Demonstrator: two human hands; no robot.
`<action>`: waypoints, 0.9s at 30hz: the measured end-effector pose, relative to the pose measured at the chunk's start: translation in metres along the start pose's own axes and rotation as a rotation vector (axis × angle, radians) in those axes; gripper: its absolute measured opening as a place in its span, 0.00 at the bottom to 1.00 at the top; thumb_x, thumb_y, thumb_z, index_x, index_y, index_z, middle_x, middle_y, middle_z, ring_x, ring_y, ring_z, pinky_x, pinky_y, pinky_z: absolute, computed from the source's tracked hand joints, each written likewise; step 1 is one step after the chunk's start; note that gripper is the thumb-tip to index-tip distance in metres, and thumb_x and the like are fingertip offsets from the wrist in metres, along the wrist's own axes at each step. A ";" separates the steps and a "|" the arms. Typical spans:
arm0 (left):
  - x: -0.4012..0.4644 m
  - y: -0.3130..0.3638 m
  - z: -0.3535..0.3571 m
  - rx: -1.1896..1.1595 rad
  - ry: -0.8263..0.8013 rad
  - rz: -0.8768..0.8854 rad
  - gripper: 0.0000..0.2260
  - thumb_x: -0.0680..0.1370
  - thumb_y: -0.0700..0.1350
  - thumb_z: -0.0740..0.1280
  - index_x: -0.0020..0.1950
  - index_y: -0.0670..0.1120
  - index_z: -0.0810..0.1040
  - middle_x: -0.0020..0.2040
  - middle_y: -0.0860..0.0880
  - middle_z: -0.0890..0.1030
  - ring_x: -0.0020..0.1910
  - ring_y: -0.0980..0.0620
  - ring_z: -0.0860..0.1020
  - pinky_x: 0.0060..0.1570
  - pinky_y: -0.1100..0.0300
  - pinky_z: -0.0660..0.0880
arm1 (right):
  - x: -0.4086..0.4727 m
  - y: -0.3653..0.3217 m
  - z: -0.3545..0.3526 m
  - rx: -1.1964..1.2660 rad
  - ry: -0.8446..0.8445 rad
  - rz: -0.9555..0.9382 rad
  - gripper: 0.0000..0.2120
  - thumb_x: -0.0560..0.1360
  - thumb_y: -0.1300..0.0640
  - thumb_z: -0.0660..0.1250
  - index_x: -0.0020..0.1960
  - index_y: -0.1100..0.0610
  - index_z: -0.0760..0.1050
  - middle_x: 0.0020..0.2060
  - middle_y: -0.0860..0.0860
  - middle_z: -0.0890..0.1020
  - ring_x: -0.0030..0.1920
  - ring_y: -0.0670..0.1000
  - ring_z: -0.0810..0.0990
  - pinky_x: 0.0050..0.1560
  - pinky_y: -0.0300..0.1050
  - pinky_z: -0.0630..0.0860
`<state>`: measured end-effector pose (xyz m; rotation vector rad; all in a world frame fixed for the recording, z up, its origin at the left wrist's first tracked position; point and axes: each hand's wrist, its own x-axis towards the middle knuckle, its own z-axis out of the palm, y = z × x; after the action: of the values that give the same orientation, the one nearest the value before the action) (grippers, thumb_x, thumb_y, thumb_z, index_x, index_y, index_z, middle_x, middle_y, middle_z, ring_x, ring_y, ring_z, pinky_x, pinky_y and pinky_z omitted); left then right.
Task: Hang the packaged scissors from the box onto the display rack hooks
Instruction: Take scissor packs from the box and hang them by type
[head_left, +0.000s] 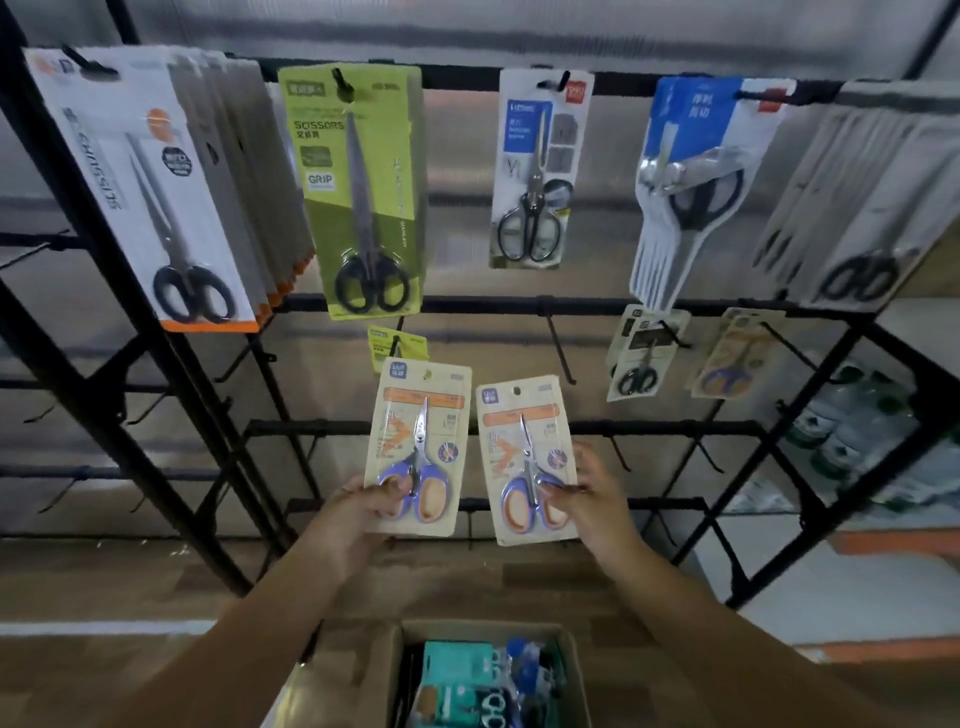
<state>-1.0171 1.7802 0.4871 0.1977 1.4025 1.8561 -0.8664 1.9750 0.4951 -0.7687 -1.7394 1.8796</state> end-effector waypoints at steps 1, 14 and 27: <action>0.005 -0.001 0.011 0.009 -0.030 -0.011 0.12 0.66 0.38 0.69 0.48 0.41 0.80 0.40 0.44 0.84 0.38 0.47 0.83 0.34 0.57 0.79 | -0.002 -0.001 -0.013 -0.015 0.021 -0.014 0.18 0.70 0.78 0.63 0.52 0.59 0.72 0.48 0.56 0.80 0.48 0.54 0.81 0.50 0.50 0.78; 0.035 -0.031 0.167 0.073 -0.252 -0.074 0.07 0.72 0.35 0.67 0.49 0.41 0.79 0.36 0.47 0.85 0.33 0.51 0.83 0.29 0.61 0.78 | -0.025 -0.027 -0.190 -0.092 0.606 -0.009 0.14 0.74 0.67 0.66 0.55 0.52 0.74 0.46 0.52 0.80 0.43 0.50 0.78 0.45 0.48 0.77; 0.059 -0.078 0.307 0.050 -0.165 -0.100 0.07 0.75 0.36 0.65 0.49 0.45 0.79 0.38 0.48 0.85 0.37 0.49 0.82 0.45 0.51 0.78 | 0.013 -0.027 -0.324 -0.544 0.409 -0.043 0.25 0.77 0.61 0.62 0.70 0.44 0.63 0.63 0.52 0.75 0.60 0.52 0.74 0.56 0.38 0.73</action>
<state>-0.8512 2.0552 0.5162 0.2936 1.3217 1.6856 -0.6580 2.2252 0.5066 -1.2014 -1.9745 1.1088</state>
